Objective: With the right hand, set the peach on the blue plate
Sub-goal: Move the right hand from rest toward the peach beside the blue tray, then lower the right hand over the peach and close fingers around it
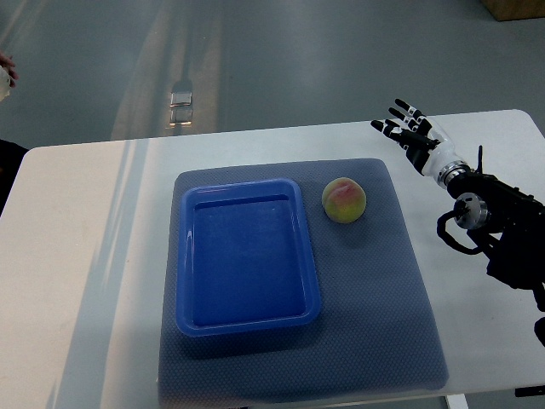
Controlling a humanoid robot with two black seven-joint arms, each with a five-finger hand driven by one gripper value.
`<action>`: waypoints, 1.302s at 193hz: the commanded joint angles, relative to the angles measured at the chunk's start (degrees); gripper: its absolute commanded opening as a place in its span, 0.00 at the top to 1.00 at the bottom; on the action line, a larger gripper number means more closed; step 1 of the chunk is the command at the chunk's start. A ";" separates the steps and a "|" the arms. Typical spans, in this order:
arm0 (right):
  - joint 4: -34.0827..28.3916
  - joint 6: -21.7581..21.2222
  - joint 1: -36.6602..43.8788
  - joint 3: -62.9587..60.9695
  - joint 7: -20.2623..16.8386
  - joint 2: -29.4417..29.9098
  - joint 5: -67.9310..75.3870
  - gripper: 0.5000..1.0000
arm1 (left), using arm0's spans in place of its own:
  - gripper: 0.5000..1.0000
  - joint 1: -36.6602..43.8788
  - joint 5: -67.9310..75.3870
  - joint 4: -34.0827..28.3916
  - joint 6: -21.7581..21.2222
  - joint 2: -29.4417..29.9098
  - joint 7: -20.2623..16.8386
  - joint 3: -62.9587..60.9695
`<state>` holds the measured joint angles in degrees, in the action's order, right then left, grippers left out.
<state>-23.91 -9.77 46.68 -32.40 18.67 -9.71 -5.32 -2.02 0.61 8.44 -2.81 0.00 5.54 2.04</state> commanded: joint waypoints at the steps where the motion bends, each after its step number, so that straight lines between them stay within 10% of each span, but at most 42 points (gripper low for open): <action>1: 0.00 0.01 0.08 0.23 0.05 0.04 -0.13 0.14 | 0.00 0.00 0.00 0.00 0.00 0.00 0.00 0.07; 139: -0.09 -0.87 0.78 2.16 0.23 -2.59 -4.62 0.14 | 0.00 0.09 0.00 -0.44 0.00 0.00 0.00 0.16; 251: -5.98 -10.27 3.86 2.34 4.18 -7.34 -40.92 0.14 | 0.00 0.00 0.00 -0.44 0.00 0.00 0.00 0.16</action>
<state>-26.91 -19.73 50.17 -30.05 22.24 -15.36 -39.88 -2.03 0.55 8.00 -2.81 0.00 5.54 2.16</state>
